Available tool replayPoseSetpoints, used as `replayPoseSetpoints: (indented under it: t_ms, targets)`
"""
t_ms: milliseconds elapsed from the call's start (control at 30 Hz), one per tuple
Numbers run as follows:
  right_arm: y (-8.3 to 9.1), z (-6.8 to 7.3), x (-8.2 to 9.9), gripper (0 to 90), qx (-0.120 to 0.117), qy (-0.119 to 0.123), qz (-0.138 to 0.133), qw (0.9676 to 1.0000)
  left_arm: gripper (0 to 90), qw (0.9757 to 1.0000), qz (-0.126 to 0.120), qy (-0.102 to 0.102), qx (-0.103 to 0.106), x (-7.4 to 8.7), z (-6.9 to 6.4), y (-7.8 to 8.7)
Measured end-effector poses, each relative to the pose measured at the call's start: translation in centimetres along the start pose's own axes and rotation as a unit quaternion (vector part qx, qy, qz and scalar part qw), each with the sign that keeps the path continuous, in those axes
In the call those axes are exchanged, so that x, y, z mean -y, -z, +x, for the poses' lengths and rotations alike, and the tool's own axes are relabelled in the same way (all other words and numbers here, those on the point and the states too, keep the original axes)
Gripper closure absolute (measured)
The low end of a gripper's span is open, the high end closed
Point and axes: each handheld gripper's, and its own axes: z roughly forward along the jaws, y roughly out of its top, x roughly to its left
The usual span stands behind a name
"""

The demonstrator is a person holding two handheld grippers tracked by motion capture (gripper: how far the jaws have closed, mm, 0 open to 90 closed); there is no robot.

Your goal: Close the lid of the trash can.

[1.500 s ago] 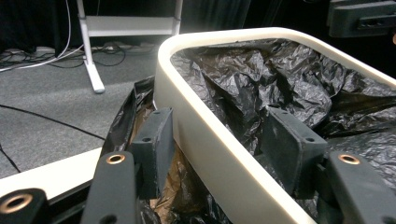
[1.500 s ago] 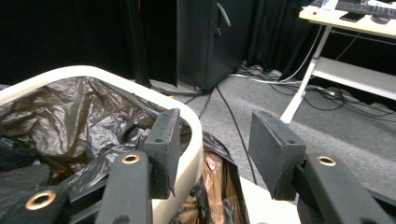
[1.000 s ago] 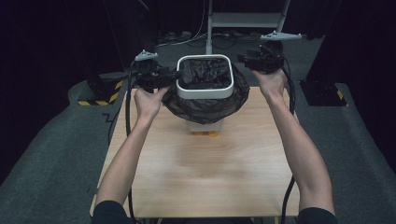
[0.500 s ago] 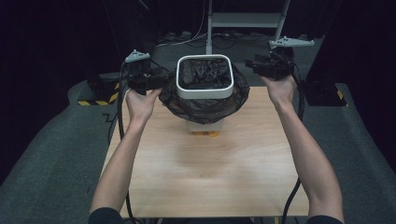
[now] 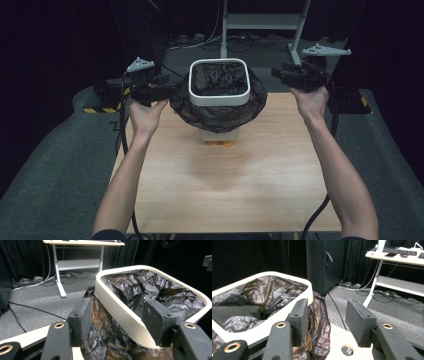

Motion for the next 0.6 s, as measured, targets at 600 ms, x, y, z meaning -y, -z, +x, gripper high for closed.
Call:
replayPoseSetpoints:
  t_ms: [600]
  targets:
    - [2.7, 0.2, 1.3, 53.4, 0.0, 0.006, -0.003, 1.0, 40.9, 1.0, 0.004, -0.004, -0.008, 0.8, -0.6, 2.1]
